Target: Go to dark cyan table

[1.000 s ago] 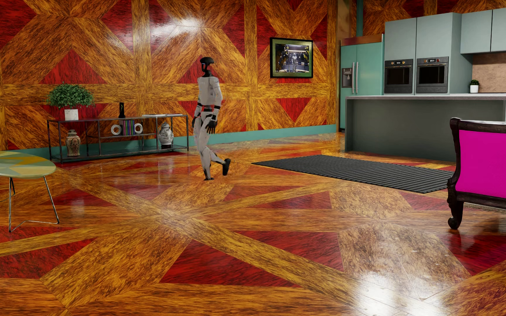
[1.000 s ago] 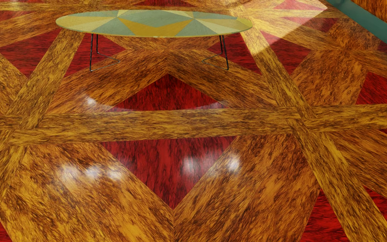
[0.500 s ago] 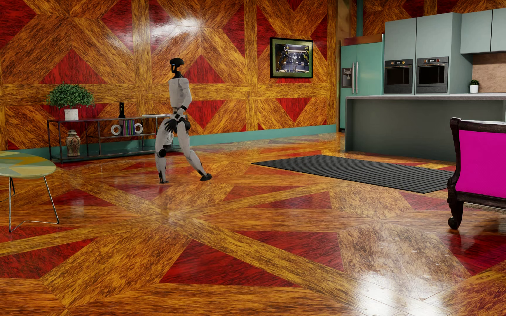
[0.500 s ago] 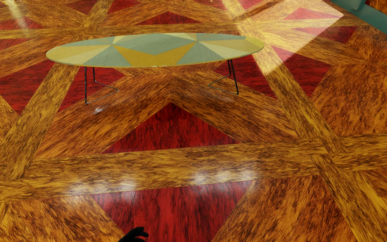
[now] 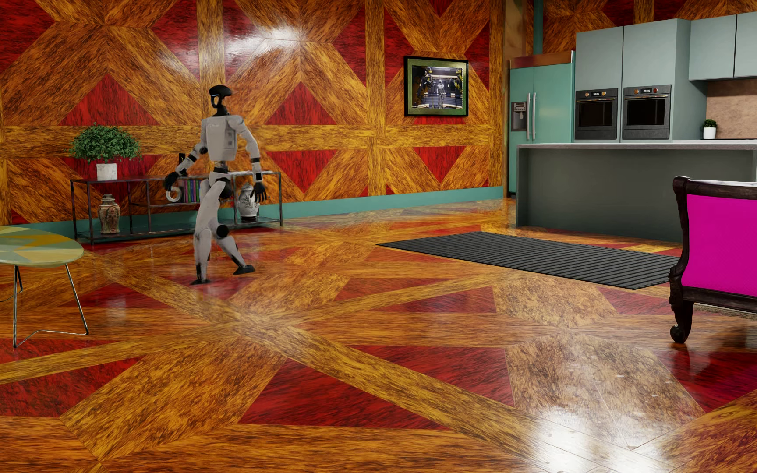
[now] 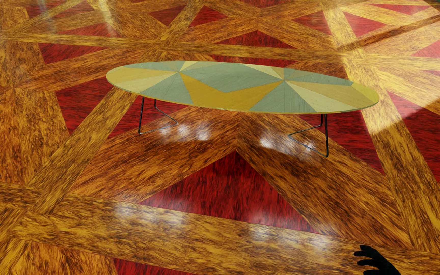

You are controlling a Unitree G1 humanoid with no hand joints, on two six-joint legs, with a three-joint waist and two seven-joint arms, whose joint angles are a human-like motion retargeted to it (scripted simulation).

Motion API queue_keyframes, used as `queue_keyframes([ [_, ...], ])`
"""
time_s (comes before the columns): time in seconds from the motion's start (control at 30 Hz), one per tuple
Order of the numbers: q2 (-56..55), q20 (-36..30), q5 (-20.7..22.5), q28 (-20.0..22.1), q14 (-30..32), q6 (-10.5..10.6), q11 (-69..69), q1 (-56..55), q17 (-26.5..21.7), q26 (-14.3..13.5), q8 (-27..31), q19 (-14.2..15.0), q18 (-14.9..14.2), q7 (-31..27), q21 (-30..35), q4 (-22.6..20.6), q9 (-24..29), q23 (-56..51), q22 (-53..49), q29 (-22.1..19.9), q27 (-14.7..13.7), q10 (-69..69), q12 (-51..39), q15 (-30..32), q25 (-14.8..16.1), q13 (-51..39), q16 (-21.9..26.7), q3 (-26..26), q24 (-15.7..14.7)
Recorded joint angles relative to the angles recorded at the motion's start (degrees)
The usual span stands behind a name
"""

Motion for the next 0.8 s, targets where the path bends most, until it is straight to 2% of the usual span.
queue_keyframes([
  [0.07, 1.1, 0.2, 0.2, 0.0, -8.7, 0.7, 0.6, 0.0, 0.6, 0.0, 0.0, 0.0, 0.0, 0.0, -0.4, 1.6, -1.4, -0.7, -1.2, 0.0, 0.0, -6.9, 0.3, -2.3, 0.0, -0.2, -2.4, 1.0, 0.0],
  [0.1, 1.6, -1.0, 0.0, 0.0, -10.4, 0.5, 1.1, 0.0, 1.6, 0.0, 0.0, 0.0, 0.0, 0.0, -0.6, 2.3, -1.7, -0.3, -0.9, 0.0, 0.0, -6.1, -0.4, -2.9, 0.0, 0.1, -3.2, 1.1, 0.0],
  [0.17, 3.4, -4.6, -1.0, 0.0, -7.9, -0.8, 2.0, 0.3, 4.3, 0.0, 0.0, 0.0, 0.0, 0.0, 0.3, 2.1, -1.6, 2.3, 0.7, 0.0, 0.0, -6.7, -3.7, -2.3, 0.0, 1.5, -3.8, 0.4, 0.0],
  [0.23, 3.2, -6.3, -3.1, 0.0, 4.0, -3.7, 3.8, -1.1, 7.1, 0.0, 0.0, 0.0, 0.0, 0.0, 3.5, -1.0, -2.4, 6.7, 2.7, 0.0, 0.0, -4.8, -8.1, 4.7, 0.0, 4.7, -3.4, -1.7, 0.0],
  [0.27, 2.3, -6.0, -4.4, 0.0, 6.8, -5.6, 6.3, -1.3, 8.3, 0.0, 0.0, 0.0, 0.0, 0.0, 5.8, -3.1, -2.8, 9.5, 3.2, 0.0, 0.0, -2.9, -10.5, 10.6, 0.0, 6.9, -2.8, -3.6, 0.0],
  [0.33, -2.0, -3.7, -6.7, 0.0, 5.3, -8.0, 16.8, 1.0, 10.0, 0.0, 0.0, 0.0, 0.0, 0.0, 11.3, -5.2, -3.3, 15.2, 1.6, 0.0, 0.0, -1.6, -15.1, 23.9, 0.0, 11.9, -0.8, -7.8, 0.0],
  [0.37, -5.5, -1.3, -7.9, 0.0, 3.0, -8.8, 23.6, 2.9, 10.4, 0.0, 0.0, 0.0, 0.0, 0.0, 13.9, -5.5, -3.3, 17.3, -0.6, 0.0, 0.0, -1.9, -17.3, 26.9, 0.0, 14.2, 0.5, -9.7, 0.0],
  [0.4, -9.4, 1.9, -8.9, 0.0, 0.8, -9.5, 29.8, 4.8, 10.9, 0.0, 0.0, 0.0, 0.0, 0.0, 15.8, -5.8, -3.3, 18.6, -3.4, 0.0, 0.0, -2.2, -19.3, 25.4, 0.0, 16.3, 1.8, -11.4, 0.0],
  [0.47, -16.6, 8.8, -9.2, 0.0, -2.0, -10.4, 38.3, 8.3, 11.6, 0.0, 0.0, 0.0, 0.0, 0.0, 17.6, -6.5, -2.9, 20.0, -8.9, 0.0, 0.0, -2.6, -23.2, 15.9, 0.0, 19.6, 4.3, -14.3, 0.0],
  [0.53, -21.8, 15.2, -8.6, 0.0, -4.3, -10.6, 39.8, 11.9, 12.0, 0.0, 0.0, 0.0, 0.0, 0.0, 17.7, -6.5, -1.9, 19.9, -13.0, 0.0, 0.0, -2.9, -27.0, 8.2, 0.0, 21.4, 6.0, -16.7, 0.0],
  [0.57, -23.6, 18.1, -8.3, 0.0, -5.3, -10.6, 37.5, 13.6, 12.1, 0.0, 0.0, 0.0, 0.0, 0.0, 17.3, -6.4, -1.3, 19.4, -14.9, 0.0, 0.0, -3.1, -28.4, 6.4, 0.0, 21.7, 6.5, -17.6, 0.0],
  [0.63, -24.8, 21.3, -7.8, 0.0, -7.0, -10.1, 27.6, 15.8, 12.0, 0.0, 0.0, 0.0, 0.0, 0.0, 16.1, -6.2, -0.7, 18.0, -18.2, 0.0, 0.0, -3.3, -30.7, 5.8, 0.0, 21.4, 6.9, -19.4, 0.0],
  [0.7, -23.8, 21.1, -7.3, 0.0, -8.5, -9.3, 14.9, 17.1, 12.0, 0.0, 0.0, 0.0, 0.0, 0.0, 15.4, -5.9, -0.9, 16.7, -20.7, 0.0, 0.0, -3.3, -31.9, 7.4, 0.0, 20.0, 6.4, -19.9, 0.0],
  [0.8, -20.9, 18.1, -6.9, 0.0, -9.9, -8.4, 5.1, 18.2, 11.8, 0.0, 0.0, 0.0, 0.0, 0.0, 15.8, -5.6, -1.3, 14.9, -21.8, 0.0, 0.0, -3.3, -32.0, 15.4, 0.0, 15.6, 4.2, -18.8, 0.0],
])
